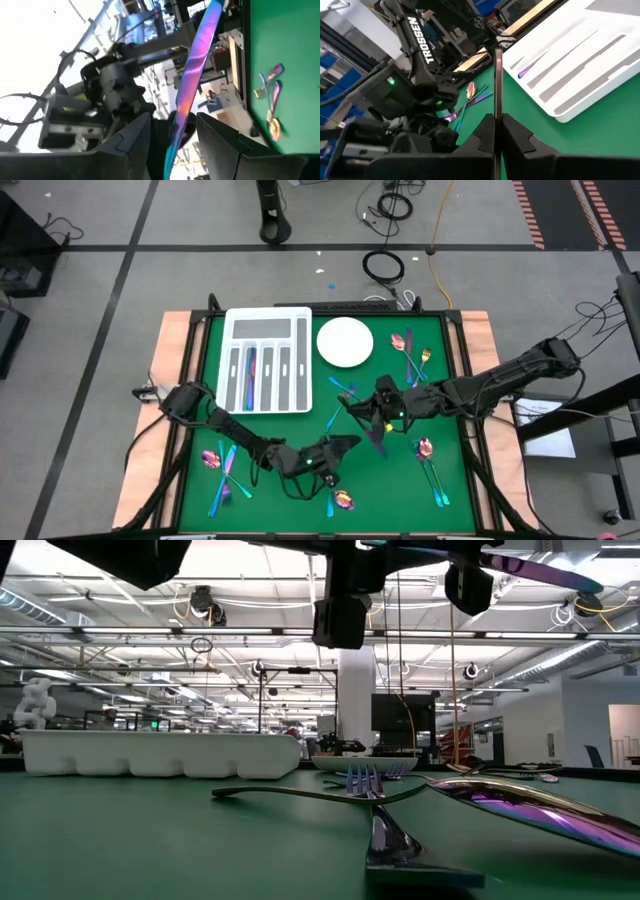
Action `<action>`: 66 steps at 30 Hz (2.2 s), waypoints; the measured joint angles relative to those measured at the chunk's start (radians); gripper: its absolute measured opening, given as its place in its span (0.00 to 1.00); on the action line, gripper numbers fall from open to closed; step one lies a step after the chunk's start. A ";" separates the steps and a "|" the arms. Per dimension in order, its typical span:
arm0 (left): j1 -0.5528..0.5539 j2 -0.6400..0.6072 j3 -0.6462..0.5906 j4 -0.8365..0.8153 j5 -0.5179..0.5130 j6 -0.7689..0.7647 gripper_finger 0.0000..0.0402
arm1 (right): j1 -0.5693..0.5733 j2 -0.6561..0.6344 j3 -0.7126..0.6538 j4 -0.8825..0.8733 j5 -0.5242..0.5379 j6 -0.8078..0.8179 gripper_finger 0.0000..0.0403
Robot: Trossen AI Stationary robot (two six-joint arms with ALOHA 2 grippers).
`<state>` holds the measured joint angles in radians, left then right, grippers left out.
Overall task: Sort silverware
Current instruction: Put the blue knife into the silverware tray
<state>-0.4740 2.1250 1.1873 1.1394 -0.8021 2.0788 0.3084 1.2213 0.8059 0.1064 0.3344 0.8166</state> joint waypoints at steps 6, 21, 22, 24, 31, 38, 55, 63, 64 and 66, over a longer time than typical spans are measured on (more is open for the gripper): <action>0.023 0.000 0.000 0.001 0.020 0.029 0.41 | 0.000 0.005 0.000 0.001 -0.009 0.027 0.00; 0.048 0.000 0.000 -0.020 0.070 0.026 0.41 | 0.001 0.037 0.000 0.043 -0.056 0.070 0.00; 0.048 0.000 0.000 -0.019 0.070 0.027 0.41 | 0.001 0.043 0.000 0.044 -0.063 0.079 0.00; 0.049 0.000 0.000 -0.019 0.070 0.028 0.41 | 0.001 0.055 0.000 0.055 -0.074 0.088 0.00; 0.049 0.000 0.000 -0.020 0.069 0.026 0.38 | 0.001 0.071 0.000 0.094 -0.076 0.090 0.00; 0.047 0.000 0.000 -0.018 0.064 0.024 0.19 | 0.001 0.071 0.000 0.099 -0.075 0.073 0.00; 0.044 0.000 -0.001 -0.031 -0.014 -0.005 0.03 | -0.033 0.004 0.000 0.093 -0.177 -0.029 0.33; 0.041 0.000 -0.001 -0.021 -0.045 -0.169 0.03 | -0.028 -0.132 0.001 -0.150 -0.006 -0.184 0.44; 0.042 0.000 -0.001 -0.022 -0.049 -0.190 0.03 | -0.024 -0.147 0.001 -0.195 0.035 -0.186 0.44; 0.042 0.000 -0.001 -0.023 -0.068 -0.220 0.03 | -0.017 -0.175 0.001 -0.278 0.110 -0.187 0.44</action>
<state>-0.4324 2.1246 1.1862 1.1168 -0.8696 1.8590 0.2918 1.0467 0.8066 -0.1711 0.4447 0.6294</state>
